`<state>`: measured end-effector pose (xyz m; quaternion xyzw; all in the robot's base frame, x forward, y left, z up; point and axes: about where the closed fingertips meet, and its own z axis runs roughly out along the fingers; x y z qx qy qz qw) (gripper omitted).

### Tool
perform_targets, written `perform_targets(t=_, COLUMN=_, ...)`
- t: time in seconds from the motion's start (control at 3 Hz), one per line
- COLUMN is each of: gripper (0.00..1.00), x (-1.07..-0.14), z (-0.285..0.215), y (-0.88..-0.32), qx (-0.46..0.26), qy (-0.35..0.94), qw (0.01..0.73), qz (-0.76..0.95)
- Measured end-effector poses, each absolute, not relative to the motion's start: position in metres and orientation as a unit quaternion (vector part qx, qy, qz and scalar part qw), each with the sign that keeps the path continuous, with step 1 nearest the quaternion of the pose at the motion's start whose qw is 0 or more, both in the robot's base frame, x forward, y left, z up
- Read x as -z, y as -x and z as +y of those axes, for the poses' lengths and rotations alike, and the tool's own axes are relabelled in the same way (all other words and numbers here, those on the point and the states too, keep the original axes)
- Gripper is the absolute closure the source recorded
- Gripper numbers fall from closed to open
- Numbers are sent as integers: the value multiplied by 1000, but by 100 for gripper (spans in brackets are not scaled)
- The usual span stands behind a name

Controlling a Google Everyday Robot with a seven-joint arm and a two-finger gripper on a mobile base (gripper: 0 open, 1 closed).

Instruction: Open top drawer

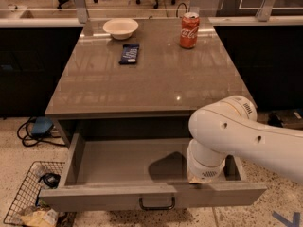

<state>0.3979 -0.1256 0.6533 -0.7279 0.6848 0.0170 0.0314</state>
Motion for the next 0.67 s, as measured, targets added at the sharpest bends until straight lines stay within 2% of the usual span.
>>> perform_targets(t=0.67, gripper=100, x=-654, z=-114, y=-389, qx=-41, qy=721, qw=3, qz=692)
